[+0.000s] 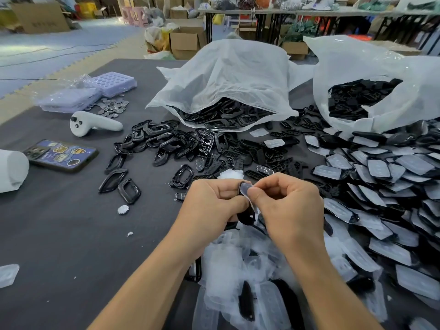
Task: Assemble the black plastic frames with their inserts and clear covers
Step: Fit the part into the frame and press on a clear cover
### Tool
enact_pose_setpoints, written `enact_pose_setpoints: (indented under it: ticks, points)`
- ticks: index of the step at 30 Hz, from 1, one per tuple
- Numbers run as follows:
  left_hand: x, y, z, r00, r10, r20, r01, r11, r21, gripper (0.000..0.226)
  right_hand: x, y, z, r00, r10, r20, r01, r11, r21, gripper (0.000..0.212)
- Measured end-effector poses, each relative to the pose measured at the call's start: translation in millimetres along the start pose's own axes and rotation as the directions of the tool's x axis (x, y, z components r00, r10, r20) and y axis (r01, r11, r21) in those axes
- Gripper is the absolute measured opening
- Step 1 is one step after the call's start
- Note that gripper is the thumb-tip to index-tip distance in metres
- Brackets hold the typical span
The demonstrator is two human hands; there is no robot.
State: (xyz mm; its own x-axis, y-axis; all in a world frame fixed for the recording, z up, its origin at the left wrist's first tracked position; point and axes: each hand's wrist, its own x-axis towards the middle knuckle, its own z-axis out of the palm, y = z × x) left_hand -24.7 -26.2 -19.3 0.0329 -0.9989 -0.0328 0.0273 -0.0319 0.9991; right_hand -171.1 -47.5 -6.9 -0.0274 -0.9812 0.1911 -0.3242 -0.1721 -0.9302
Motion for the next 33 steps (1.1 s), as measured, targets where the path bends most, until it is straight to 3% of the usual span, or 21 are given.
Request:
enact_pose_setpoints:
  ticks: [7,14,18,21,29,33]
  points:
    - [-1,4,-3,0.988,-0.092,0.120,0.115,0.974,-0.197,0.023,9,7,-7,0.995,0.032,0.091,-0.037,0.998,0.047,0.018]
    - [-1,4,-2,0.981,-0.115,0.156,0.145,0.971,-0.193,0.027,12,8,-12,0.984,0.014,0.179,-0.020,0.999,0.035,0.018]
    - [-3,4,0,0.985,-0.113,0.132,0.139,0.967,-0.215,0.026,8,6,-9,0.994,-0.026,0.105,0.032,0.998,-0.060,0.019]
    - [-3,4,-1,0.991,-0.090,0.104,0.107,0.979,-0.176,0.038,6,5,-6,0.999,-0.027,0.043,0.031,0.993,-0.116,0.019]
    - [-2,7,3,0.999,-0.045,-0.010,0.045,0.997,-0.057,0.050,8,10,-1,0.995,-0.013,0.097,0.020,0.997,-0.074,0.016]
    - [-2,7,5,0.997,-0.059,-0.046,0.056,0.996,-0.073,0.051,10,12,-2,0.990,0.015,0.139,-0.022,0.998,0.054,0.009]
